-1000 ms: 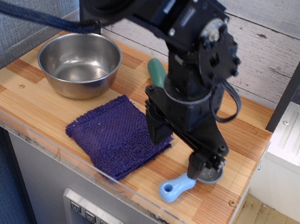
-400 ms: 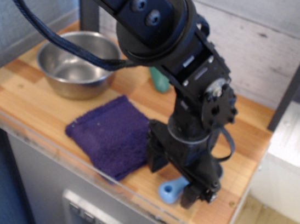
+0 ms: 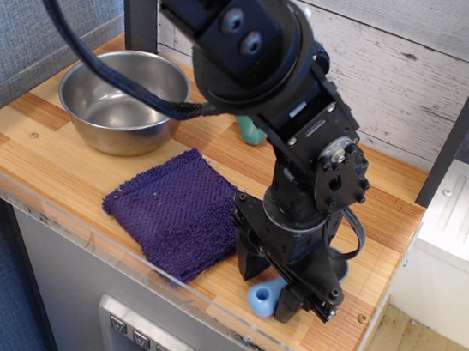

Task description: Move the blue spoon from downward to upward direction on the table

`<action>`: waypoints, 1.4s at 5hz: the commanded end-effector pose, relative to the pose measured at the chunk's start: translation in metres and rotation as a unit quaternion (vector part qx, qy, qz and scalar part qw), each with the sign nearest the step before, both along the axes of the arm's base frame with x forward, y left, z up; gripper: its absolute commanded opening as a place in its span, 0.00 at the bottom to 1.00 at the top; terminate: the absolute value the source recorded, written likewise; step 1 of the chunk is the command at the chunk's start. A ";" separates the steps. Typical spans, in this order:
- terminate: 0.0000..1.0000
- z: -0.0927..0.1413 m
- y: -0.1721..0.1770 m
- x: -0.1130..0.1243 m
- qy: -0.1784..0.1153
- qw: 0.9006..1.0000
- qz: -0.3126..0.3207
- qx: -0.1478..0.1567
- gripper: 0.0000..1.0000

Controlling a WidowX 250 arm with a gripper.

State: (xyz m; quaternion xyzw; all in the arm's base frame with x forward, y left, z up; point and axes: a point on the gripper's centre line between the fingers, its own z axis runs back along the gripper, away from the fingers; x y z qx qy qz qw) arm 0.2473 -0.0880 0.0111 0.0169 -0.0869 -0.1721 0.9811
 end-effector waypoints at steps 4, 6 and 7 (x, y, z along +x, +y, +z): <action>0.00 0.052 0.013 0.010 -0.062 0.996 0.053 -0.018 0.00; 0.00 0.058 0.015 0.058 -0.080 0.992 0.095 -0.031 0.00; 0.00 0.050 0.016 0.078 -0.079 0.991 0.107 -0.029 0.00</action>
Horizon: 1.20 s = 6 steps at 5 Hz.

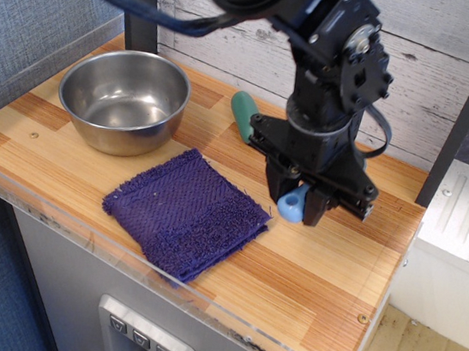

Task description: Move the blue spoon from downward to upward direction on the table

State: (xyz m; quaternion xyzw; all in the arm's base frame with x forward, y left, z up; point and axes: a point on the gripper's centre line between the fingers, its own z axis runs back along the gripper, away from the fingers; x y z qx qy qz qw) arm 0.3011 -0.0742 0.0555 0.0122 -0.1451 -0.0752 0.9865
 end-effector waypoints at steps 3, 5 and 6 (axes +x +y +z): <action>0.00 -0.028 -0.006 0.066 -0.002 1.000 0.004 0.002 0.00; 0.00 -0.036 -0.017 0.069 0.007 1.000 -0.012 0.001 0.00; 0.00 -0.035 -0.016 0.066 0.023 1.000 -0.003 0.003 1.00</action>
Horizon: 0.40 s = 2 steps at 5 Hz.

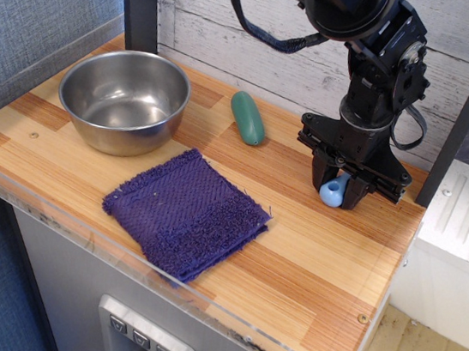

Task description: Move the blue spoon from downward to upward direction on the table

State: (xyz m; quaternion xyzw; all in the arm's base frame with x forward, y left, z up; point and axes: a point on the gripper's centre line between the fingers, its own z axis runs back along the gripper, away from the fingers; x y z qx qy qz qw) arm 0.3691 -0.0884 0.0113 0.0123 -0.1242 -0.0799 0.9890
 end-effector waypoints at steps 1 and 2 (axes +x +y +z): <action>0.00 0.011 -0.003 -0.004 0.001 1.000 0.009 0.004 1.00; 0.00 0.015 -0.005 -0.007 -0.003 1.000 0.009 0.002 1.00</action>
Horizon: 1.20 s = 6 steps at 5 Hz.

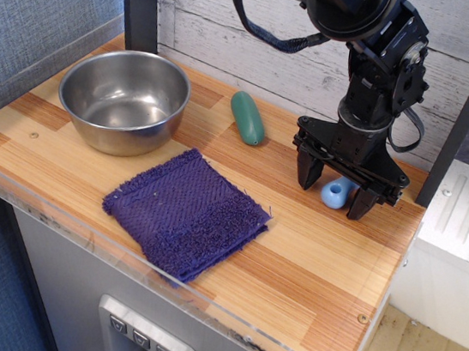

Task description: Move the blue spoon from downward to upward direction on the table

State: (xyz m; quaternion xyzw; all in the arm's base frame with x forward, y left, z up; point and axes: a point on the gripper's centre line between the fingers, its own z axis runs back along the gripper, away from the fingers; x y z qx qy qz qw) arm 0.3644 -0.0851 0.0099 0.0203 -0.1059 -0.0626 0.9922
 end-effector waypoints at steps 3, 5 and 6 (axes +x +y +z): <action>0.00 0.074 -0.002 -0.021 -0.096 0.995 -0.025 -0.033 1.00; 0.00 0.111 0.003 -0.055 -0.126 0.991 -0.037 -0.032 1.00; 0.00 0.111 0.003 -0.055 -0.126 0.991 -0.037 -0.032 1.00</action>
